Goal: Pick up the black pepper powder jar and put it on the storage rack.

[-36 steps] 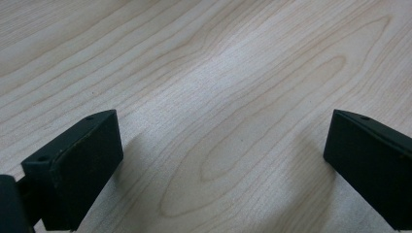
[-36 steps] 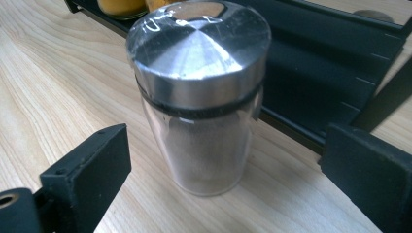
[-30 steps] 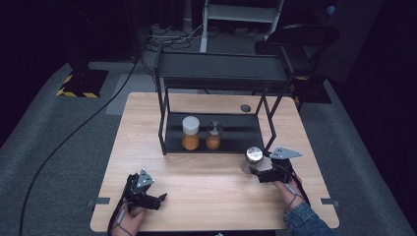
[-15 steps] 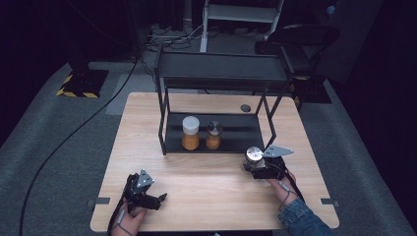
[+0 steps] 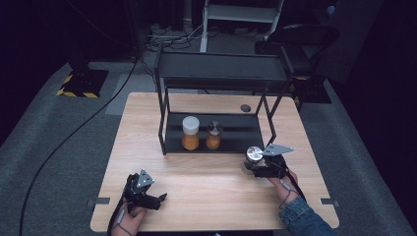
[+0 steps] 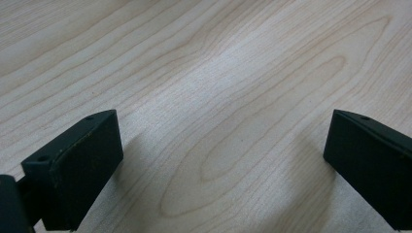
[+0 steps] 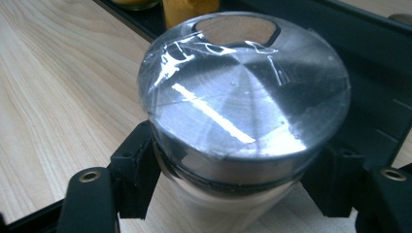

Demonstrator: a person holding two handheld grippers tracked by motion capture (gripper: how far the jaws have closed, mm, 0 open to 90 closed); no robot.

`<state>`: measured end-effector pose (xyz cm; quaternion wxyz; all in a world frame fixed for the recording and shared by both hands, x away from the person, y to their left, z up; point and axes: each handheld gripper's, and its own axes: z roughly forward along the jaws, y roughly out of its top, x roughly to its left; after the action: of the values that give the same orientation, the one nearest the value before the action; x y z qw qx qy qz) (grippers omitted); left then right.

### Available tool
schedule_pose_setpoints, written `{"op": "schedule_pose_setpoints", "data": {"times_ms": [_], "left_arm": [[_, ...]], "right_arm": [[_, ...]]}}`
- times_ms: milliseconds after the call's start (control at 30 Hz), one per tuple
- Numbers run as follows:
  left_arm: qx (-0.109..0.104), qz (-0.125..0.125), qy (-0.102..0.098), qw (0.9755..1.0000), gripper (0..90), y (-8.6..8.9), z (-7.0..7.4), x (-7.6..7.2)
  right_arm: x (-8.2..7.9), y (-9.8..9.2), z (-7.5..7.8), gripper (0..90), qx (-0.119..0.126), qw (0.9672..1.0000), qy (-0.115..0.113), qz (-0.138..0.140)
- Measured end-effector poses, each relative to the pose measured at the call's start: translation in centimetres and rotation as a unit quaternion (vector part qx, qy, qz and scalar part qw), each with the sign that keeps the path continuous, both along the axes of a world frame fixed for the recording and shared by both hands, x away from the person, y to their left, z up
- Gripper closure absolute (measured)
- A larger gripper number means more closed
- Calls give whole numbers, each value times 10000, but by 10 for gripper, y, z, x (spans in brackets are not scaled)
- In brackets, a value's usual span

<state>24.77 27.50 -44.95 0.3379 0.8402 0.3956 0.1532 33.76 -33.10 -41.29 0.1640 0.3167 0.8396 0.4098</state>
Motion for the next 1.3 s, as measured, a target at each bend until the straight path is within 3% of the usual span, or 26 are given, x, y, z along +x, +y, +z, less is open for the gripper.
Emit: {"op": "schedule_pose_setpoints", "data": {"times_ms": [733, 1300], "left_arm": [[0, 0, 0, 10000, 6, 0, 0, 0], [-7, 23, 2, 10000, 7, -1, 0, 0]], "right_arm": [[-4, -4, 61, 312, 43, 10000, -58, 62], [11, 4, 106, 312, 44, 9999, -91, 72]]}}
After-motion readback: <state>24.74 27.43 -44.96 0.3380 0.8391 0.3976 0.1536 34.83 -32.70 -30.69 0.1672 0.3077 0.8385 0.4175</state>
